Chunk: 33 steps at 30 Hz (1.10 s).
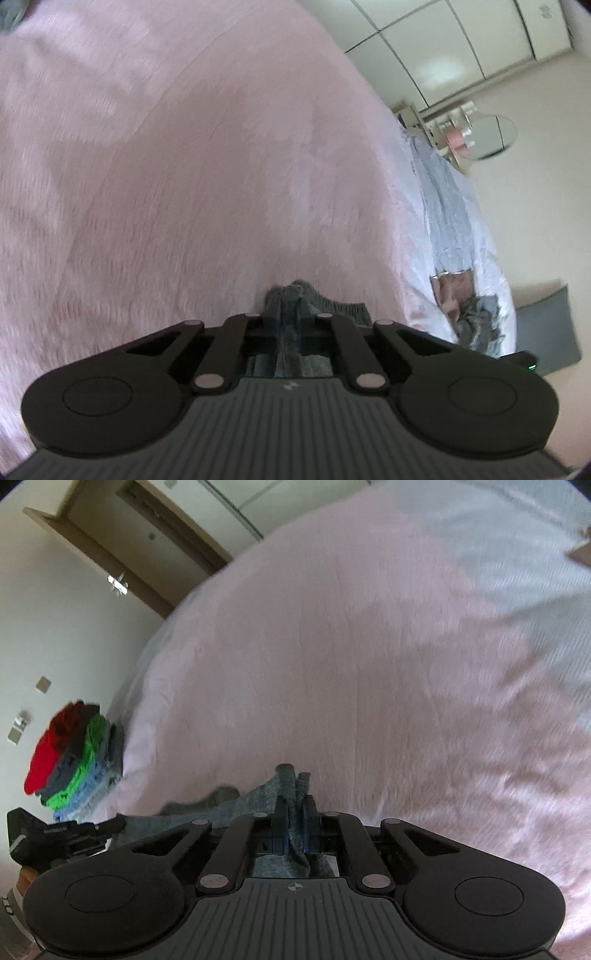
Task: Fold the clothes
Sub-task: 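Grasp the leg end with both grippers and lift it, then fold the leg end over toward the waistband with both grippers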
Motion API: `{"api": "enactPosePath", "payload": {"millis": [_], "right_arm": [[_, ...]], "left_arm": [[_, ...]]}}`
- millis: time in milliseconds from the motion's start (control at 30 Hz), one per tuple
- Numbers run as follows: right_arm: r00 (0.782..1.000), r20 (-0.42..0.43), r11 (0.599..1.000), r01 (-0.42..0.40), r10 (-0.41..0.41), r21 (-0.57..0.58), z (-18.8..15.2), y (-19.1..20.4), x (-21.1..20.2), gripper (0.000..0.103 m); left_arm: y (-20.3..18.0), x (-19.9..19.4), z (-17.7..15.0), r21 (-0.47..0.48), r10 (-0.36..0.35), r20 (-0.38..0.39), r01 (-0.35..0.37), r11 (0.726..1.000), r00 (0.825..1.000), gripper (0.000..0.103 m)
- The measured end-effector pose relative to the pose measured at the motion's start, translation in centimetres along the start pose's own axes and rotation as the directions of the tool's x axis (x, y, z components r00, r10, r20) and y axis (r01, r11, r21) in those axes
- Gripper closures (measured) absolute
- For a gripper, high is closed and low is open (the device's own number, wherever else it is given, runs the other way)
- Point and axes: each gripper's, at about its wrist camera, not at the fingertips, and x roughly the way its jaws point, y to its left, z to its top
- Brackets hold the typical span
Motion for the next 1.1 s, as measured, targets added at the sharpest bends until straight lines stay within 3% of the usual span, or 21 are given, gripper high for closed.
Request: {"api": "enactPosePath", "payload": {"millis": [233, 633, 733, 800, 833, 867, 900, 967, 1067, 1100], "right_arm": [[0.999, 0.013, 0.998, 0.05, -0.05, -0.035, 0.8, 0.6, 0.9, 0.098], [0.991, 0.059, 0.992, 0.123, -0.12, -0.038, 0.7, 0.7, 1.7, 0.098], [0.983, 0.02, 0.982, 0.185, -0.184, -0.03, 0.4, 0.6, 2.9, 0.097], [0.972, -0.021, 0.972, 0.232, -0.233, -0.026, 0.2, 0.6, 3.7, 0.095], [0.961, -0.015, 0.96, 0.276, -0.277, -0.034, 0.2, 1.0, 3.7, 0.069], [0.946, -0.002, 0.945, 0.325, -0.325, -0.043, 0.1, 1.4, 3.5, 0.034], [0.925, 0.043, 0.923, 0.38, -0.378, -0.065, 0.0, 2.1, 3.1, 0.023], [0.875, 0.129, 0.869, 0.48, -0.466, -0.119, -0.2, 3.7, 2.2, 0.021], [0.893, 0.16, 0.883, 0.443, -0.42, -0.158, -0.5, 6.3, 1.1, 0.022], [0.916, 0.144, 0.902, 0.397, -0.375, -0.17, -0.7, 7.3, 1.1, 0.024]], "left_arm": [[-1.0, 0.8, 1.1, 0.095, 0.03, 0.014, -0.032, 0.995, 0.999, 0.099], [-1.2, 2.9, 1.6, 0.146, 0.062, 0.039, -0.068, 0.987, 0.997, 0.099], [-1.0, 3.7, 1.6, 0.155, 0.081, 0.023, -0.083, 0.984, 0.996, 0.099], [-0.6, 4.7, 1.3, 0.162, 0.13, -0.015, -0.126, 0.979, 0.991, 0.097], [-0.6, 4.7, 1.1, 0.166, 0.158, -0.013, -0.154, 0.974, 0.987, 0.095], [-0.6, 4.7, 1.0, 0.17, 0.184, -0.009, -0.18, 0.969, 0.983, 0.091], [-0.6, 4.4, 1.0, 0.151, 0.192, 0.0, -0.19, 0.97, 0.981, 0.088], [-0.7, 3.2, 1.1, 0.1, 0.215, 0.034, -0.217, 0.971, 0.976, 0.078], [-2.8, 0.8, 0.8, 0.103, 0.222, 0.099, -0.232, 0.967, 0.97, 0.078], [-3.6, 0.0, 0.6, 0.116, 0.213, 0.115, -0.226, 0.967, 0.97, 0.079]]}}
